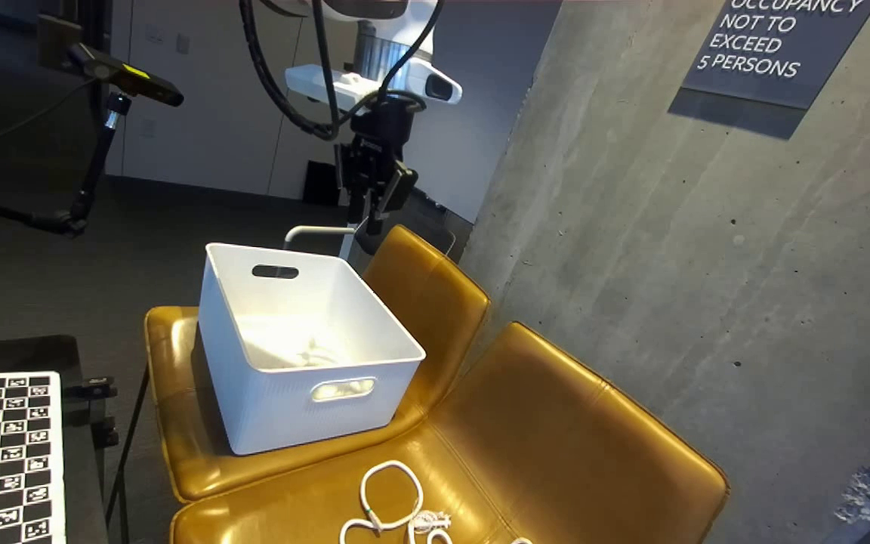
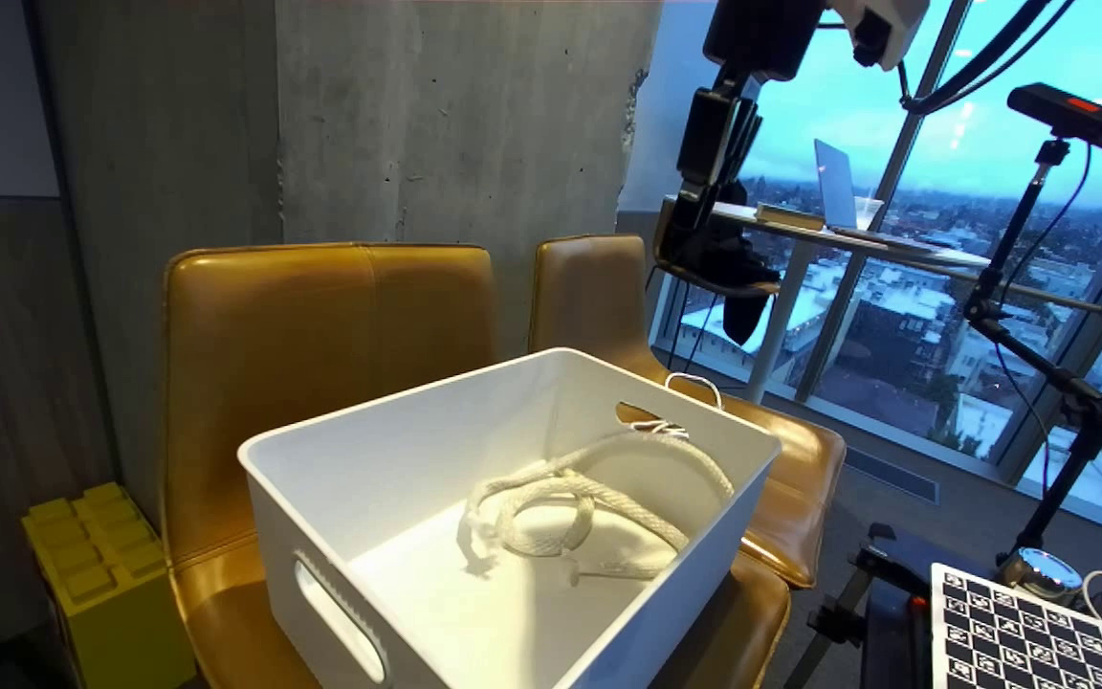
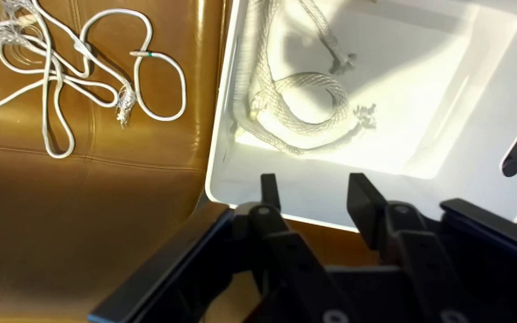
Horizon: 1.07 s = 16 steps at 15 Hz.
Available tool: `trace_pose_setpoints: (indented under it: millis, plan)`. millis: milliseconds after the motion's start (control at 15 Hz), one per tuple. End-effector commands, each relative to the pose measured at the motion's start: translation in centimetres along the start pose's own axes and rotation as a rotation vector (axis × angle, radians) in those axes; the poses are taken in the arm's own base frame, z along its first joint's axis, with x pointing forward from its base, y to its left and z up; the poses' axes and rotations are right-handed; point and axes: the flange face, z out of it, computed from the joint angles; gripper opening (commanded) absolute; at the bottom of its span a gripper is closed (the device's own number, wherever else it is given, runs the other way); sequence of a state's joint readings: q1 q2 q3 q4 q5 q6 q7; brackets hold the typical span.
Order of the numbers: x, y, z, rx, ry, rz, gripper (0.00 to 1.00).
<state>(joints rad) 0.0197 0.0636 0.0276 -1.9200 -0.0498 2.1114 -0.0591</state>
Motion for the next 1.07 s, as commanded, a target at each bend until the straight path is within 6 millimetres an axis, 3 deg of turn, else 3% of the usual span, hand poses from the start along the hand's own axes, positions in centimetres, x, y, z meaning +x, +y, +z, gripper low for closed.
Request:
trace_pose_setpoints:
  millis: [0, 200, 533, 800, 1000]
  plan:
    - [-2.0, 4.7, 1.7, 0.009, -0.019, 0.024, 0.76]
    - [-4.8, 10.8, 5.8, -0.007, -0.077, 0.05, 0.97]
    - [-8.7, 20.4, 11.7, -0.009, -0.132, 0.096, 1.0]
    - [-10.2, 24.7, 16.5, -0.007, -0.163, 0.118, 1.0]
    - [-10.1, 25.4, 19.8, 0.001, -0.182, 0.118, 1.0]
